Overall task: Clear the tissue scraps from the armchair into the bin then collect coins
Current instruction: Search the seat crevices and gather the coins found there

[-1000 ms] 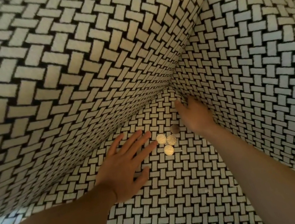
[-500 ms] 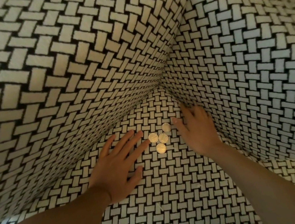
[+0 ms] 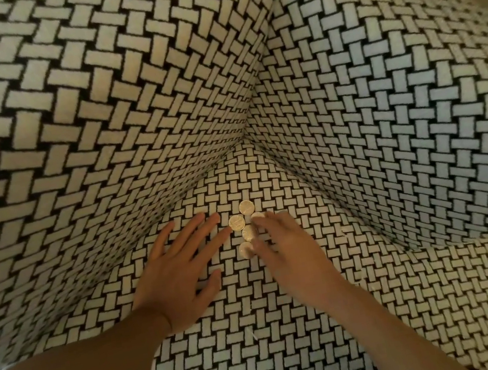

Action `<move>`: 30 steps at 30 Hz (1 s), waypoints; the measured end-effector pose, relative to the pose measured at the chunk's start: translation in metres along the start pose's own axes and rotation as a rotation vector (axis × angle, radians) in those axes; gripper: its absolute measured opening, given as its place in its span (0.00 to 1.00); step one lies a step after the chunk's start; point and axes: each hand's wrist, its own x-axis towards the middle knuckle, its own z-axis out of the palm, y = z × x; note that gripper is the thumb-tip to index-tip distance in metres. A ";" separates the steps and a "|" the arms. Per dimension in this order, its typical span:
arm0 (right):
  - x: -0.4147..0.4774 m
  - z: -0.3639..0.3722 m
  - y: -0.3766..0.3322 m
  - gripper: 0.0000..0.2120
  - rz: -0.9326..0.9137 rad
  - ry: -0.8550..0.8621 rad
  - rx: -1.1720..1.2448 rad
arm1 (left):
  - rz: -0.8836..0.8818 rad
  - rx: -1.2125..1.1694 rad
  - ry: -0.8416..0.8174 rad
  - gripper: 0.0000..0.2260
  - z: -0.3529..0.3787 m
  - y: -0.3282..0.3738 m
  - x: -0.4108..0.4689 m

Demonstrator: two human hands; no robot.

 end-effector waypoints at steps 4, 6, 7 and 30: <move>0.007 -0.031 0.029 0.20 0.195 0.170 0.066 | 0.004 -0.016 0.002 0.27 0.000 -0.001 0.000; 0.013 -0.038 0.053 0.23 0.356 0.194 -0.068 | 0.005 -0.021 0.004 0.27 0.000 -0.002 0.000; 0.016 -0.039 0.061 0.25 0.436 0.173 -0.104 | 0.006 -0.022 0.004 0.27 0.000 -0.001 0.000; 0.091 -0.041 0.058 0.39 0.785 -0.284 -0.211 | 0.003 -0.015 -0.006 0.27 0.000 0.000 0.001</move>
